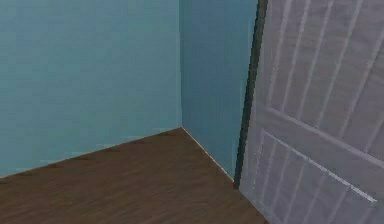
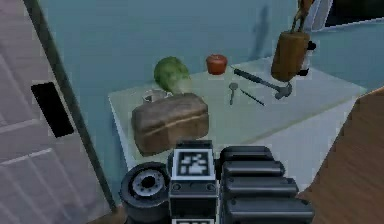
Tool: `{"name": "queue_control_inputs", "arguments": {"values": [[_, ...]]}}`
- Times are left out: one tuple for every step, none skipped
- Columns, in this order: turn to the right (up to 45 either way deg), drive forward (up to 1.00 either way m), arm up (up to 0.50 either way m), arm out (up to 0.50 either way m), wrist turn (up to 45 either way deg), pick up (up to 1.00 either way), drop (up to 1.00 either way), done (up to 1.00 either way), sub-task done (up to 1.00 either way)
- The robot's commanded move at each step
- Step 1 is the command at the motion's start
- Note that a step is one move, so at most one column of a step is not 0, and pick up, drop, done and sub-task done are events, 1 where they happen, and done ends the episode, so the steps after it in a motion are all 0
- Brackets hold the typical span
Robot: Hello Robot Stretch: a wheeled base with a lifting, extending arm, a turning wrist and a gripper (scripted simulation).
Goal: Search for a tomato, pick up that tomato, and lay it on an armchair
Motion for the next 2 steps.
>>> {"name": "queue_control_inputs", "arguments": {"values": [[-45.0,0.0,0.0,0.0,0.0,0.0,0.0,0.0,0.0],[-45.0,0.0,0.0,0.0,0.0,0.0,0.0,0.0,0.0]]}}
